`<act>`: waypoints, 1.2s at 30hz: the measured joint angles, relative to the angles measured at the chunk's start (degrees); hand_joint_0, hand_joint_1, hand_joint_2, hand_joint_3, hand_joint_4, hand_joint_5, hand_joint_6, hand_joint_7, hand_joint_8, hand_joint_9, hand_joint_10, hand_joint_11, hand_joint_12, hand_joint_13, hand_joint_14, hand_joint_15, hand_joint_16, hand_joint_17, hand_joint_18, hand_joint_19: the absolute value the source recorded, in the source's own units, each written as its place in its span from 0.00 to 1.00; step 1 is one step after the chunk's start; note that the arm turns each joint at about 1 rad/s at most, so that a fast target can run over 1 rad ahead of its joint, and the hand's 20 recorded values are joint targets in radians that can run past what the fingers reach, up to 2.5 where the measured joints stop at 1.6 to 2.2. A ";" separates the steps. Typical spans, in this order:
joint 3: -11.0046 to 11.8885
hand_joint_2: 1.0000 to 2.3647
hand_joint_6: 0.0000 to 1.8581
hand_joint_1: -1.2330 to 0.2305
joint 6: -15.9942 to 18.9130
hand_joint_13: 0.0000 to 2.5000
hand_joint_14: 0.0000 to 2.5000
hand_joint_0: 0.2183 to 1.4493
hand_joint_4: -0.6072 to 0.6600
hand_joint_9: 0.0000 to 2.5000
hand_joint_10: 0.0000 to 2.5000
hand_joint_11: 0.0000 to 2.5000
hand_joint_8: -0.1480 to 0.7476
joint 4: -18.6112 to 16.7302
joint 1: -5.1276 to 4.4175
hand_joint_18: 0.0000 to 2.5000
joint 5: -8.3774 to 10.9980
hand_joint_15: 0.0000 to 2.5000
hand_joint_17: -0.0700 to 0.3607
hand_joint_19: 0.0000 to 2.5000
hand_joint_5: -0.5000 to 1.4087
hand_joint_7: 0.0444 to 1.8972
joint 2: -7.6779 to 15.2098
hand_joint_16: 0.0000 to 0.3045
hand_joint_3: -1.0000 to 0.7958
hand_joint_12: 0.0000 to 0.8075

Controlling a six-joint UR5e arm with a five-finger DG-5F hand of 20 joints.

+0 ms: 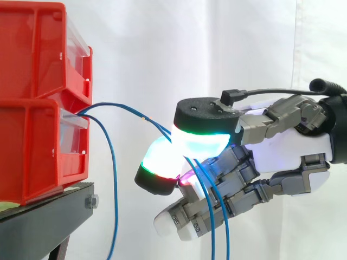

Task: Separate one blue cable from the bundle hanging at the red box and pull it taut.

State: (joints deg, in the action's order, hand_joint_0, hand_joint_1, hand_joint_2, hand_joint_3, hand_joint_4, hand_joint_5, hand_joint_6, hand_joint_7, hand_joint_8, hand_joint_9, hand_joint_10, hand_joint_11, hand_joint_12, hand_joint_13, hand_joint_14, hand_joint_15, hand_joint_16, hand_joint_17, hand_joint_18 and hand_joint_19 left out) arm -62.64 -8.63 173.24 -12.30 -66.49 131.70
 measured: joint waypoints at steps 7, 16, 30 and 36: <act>-0.01 0.00 0.48 0.35 -0.07 0.27 0.01 0.34 0.60 0.40 0.01 0.45 0.49 -0.43 0.00 0.17 0.46 0.13 0.32 0.11 0.15 0.50 0.00 0.10 0.28 0.35; -0.02 0.00 0.48 0.41 -0.07 0.27 0.01 0.35 0.56 0.41 0.01 0.45 0.49 -0.46 0.00 0.17 0.52 0.13 0.32 0.11 0.15 0.53 -0.01 0.10 0.31 0.35; -0.02 0.01 0.50 0.27 -0.07 0.27 0.01 0.44 0.54 0.38 0.01 0.44 0.47 -0.49 0.00 0.17 0.56 0.14 0.32 0.11 0.14 0.53 -0.01 0.10 0.36 0.36; -0.02 0.00 0.50 0.24 0.01 0.28 0.01 0.46 0.51 0.39 0.01 0.45 0.45 -0.51 0.00 0.18 0.57 0.14 0.32 0.10 0.14 0.52 -0.02 0.10 0.28 0.35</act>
State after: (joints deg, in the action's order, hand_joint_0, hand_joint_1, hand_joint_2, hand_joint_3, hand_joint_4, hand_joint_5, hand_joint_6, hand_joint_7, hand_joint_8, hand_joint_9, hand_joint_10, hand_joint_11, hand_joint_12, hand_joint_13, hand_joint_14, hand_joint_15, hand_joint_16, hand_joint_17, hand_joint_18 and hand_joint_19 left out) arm -62.66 -8.62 172.73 -12.30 -65.92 131.69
